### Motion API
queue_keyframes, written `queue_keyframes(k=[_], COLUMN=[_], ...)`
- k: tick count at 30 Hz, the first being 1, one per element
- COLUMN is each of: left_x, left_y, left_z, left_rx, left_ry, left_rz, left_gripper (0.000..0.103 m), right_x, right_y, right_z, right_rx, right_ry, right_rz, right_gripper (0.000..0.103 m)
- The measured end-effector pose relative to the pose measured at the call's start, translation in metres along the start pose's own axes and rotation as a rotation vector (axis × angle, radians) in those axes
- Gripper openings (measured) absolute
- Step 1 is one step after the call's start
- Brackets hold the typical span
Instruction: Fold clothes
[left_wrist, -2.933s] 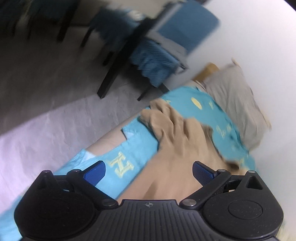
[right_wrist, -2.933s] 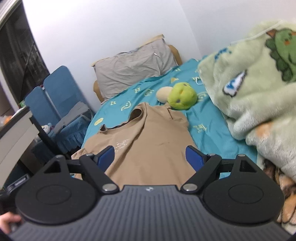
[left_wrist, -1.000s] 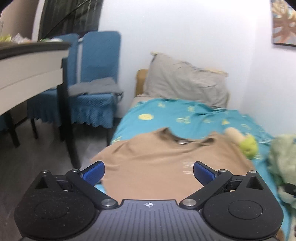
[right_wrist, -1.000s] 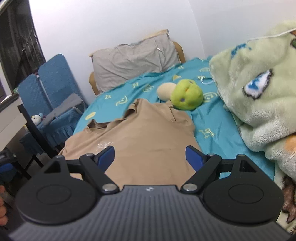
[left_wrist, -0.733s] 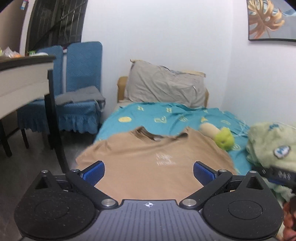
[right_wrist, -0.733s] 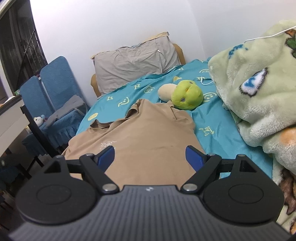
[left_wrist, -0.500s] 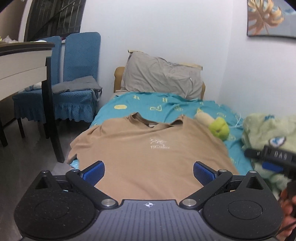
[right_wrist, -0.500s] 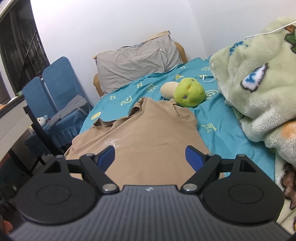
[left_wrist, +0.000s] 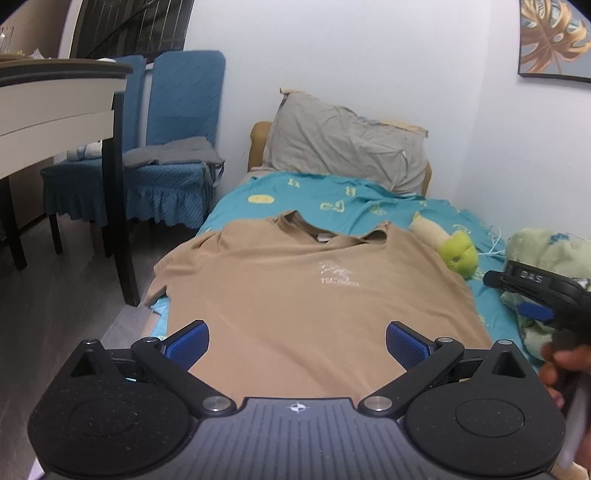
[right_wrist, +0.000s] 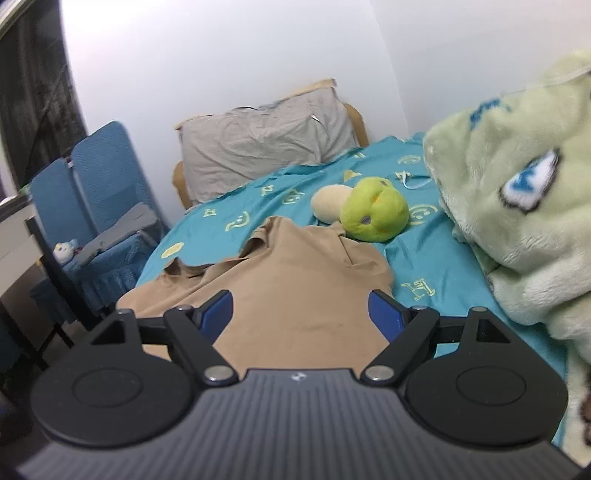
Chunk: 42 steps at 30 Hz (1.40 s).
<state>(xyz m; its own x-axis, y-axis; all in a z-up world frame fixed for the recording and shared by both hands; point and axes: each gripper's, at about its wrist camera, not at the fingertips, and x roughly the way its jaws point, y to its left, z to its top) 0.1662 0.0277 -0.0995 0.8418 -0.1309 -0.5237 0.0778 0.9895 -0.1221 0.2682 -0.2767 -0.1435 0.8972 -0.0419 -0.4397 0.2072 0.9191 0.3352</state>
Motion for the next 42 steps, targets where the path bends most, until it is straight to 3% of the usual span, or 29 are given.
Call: queue_keyframes(k=[7,15,19,22,26,29,30,33,39,42], left_x=[0.020,0.041,0.049,0.054,0.060,0.066,0.068,0.076,0.084,0.085], left_y=[-0.001,-0.005,-0.006,-0.005,-0.004,-0.005,-0.005,-0.005,-0.001,-0.002], left_z=[-0.005,-0.009,-0.012,-0.013,-0.012,-0.012,-0.012,-0.013,-0.015,-0.017], left_rx=[-0.003,0.008,-0.008,-0.027,-0.084,-0.103,-0.101,-0.102,-0.145,-0.133], left_ry=[0.040,0.074,0.094,0.118,0.148,0.157,0.158,0.168,0.190,0.193], left_rz=[0.036,0.046,0.045,0.040,0.005,-0.012,-0.010,-0.005,-0.014,-0.013], left_gripper=[0.103,0.103,0.103,0.103,0.103,0.103,0.103,0.103,0.103,0.103], right_x=[0.051,0.086,0.108,0.129,0.166,0.183,0.187,0.199,0.193,0.200], right_y=[-0.015,-0.031,-0.051,-0.080,-0.119,-0.131,-0.135,-0.147,-0.147,-0.145], right_z=[-0.005,-0.001,0.016,0.033,0.042,0.040,0.038,0.031,0.032,0.029], right_rx=[0.097,0.219,0.282,0.365,0.486,0.507,0.539,0.647,0.580,0.540], right_ry=[0.096,0.094,0.099,0.122,0.229,0.236,0.232,0.223,0.126,0.165], right_rz=[-0.048,-0.032,-0.016,0.045,0.182,0.210,0.215,0.220,0.118,0.107], right_gripper=[0.082,0.075,0.075,0.075,0.070,0.065,0.058,0.056,0.055,0.055])
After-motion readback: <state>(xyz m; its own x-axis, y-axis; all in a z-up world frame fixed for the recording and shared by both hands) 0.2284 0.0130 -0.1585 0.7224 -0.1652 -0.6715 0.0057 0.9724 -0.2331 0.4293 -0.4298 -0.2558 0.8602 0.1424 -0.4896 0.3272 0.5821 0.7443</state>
